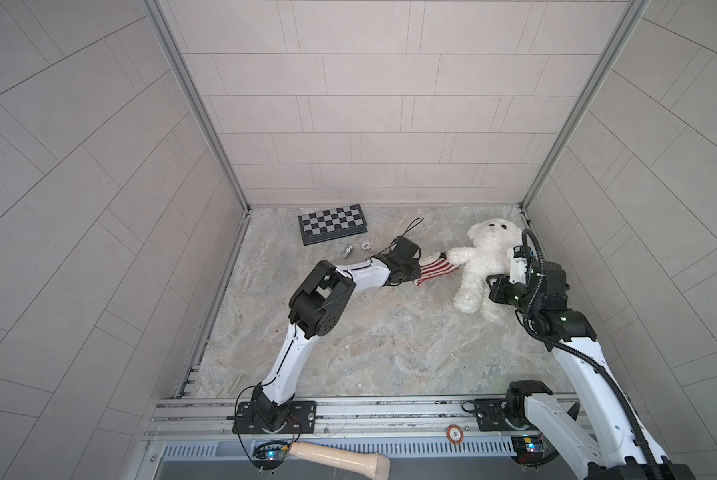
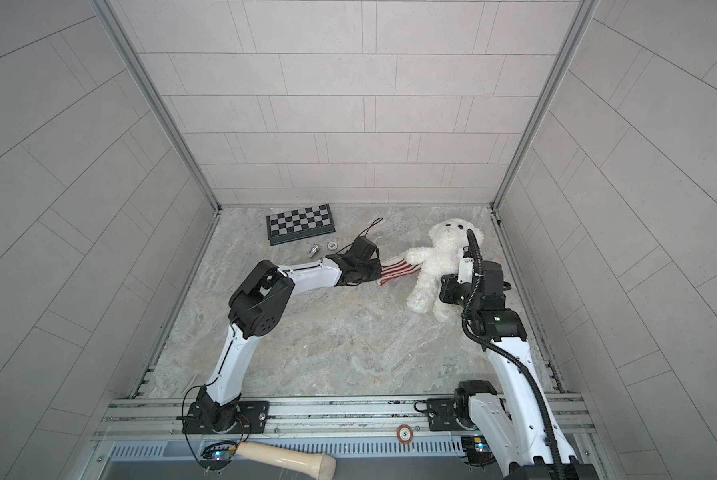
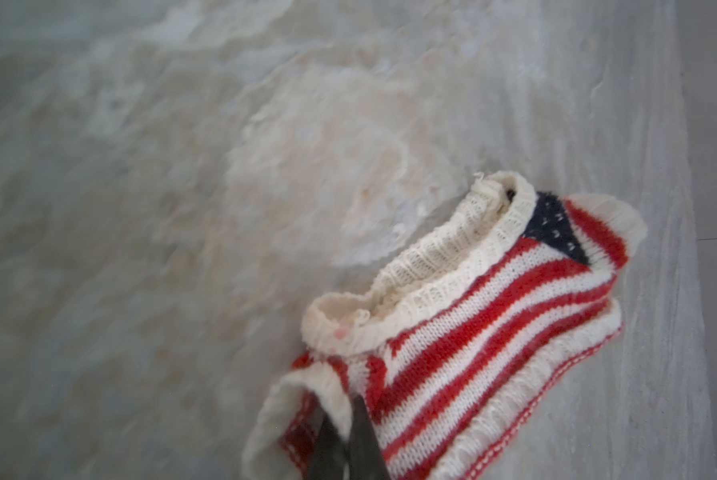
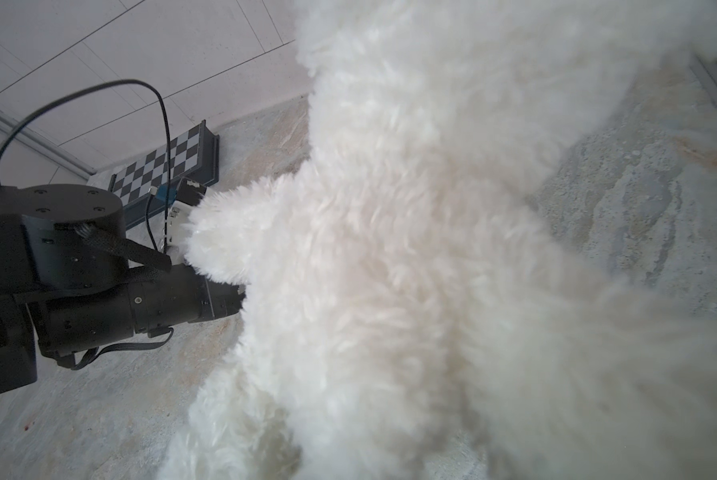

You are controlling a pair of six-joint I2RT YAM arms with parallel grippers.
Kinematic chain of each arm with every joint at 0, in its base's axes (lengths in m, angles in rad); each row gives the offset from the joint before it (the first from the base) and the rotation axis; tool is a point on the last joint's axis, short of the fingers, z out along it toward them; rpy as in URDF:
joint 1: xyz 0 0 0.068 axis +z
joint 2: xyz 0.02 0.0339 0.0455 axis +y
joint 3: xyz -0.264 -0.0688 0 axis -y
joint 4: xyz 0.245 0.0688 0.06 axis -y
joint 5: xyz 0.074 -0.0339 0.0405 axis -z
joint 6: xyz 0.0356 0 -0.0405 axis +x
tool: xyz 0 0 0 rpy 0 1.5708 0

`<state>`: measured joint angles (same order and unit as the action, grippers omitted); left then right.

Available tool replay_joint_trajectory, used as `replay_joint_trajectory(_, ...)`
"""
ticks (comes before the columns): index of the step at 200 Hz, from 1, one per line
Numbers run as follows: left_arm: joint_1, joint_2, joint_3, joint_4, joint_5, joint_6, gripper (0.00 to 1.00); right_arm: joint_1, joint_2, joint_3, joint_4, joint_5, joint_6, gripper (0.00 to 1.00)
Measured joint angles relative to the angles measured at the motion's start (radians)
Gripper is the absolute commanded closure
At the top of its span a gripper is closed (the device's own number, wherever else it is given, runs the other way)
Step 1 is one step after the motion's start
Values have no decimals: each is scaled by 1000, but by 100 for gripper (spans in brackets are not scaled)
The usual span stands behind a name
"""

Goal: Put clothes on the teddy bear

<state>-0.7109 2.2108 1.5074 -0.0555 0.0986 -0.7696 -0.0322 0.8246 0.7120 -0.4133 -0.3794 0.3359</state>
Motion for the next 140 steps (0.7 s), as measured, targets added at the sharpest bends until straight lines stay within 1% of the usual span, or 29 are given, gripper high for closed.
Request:
replay_joint_trajectory(15,21,-115,-156,37,-8,-16,97,40,22,0,3,-16,-12,100)
replay_joint_trajectory(32,73,-272,-347,97,-15,-39,97,148,58,0,13,-24,-29,100)
replay_joint_trajectory(50,164,-447,-541,157,-29,-59,96,287,107,0,51,-41,-54,100)
replay_joint_trajectory(60,215,-518,-626,174,-38,-67,93,358,142,0,80,-58,-71,100)
replay_joint_trajectory(70,270,-589,-708,182,-61,-69,92,410,182,-3,117,-92,-84,100)
replay_joint_trajectory(81,299,-641,-774,177,-80,-71,94,443,217,-18,172,-132,-97,100)
replay_joint_trajectory(102,318,-724,-893,185,-96,-85,96,481,247,-69,258,-188,-131,100)
replay_joint_trajectory(125,361,-831,-1028,197,-112,-121,92,497,290,-74,274,-235,-184,100)
replay_joint_trajectory(140,383,-893,-1080,188,-140,-138,91,499,336,-54,275,-268,-218,100)
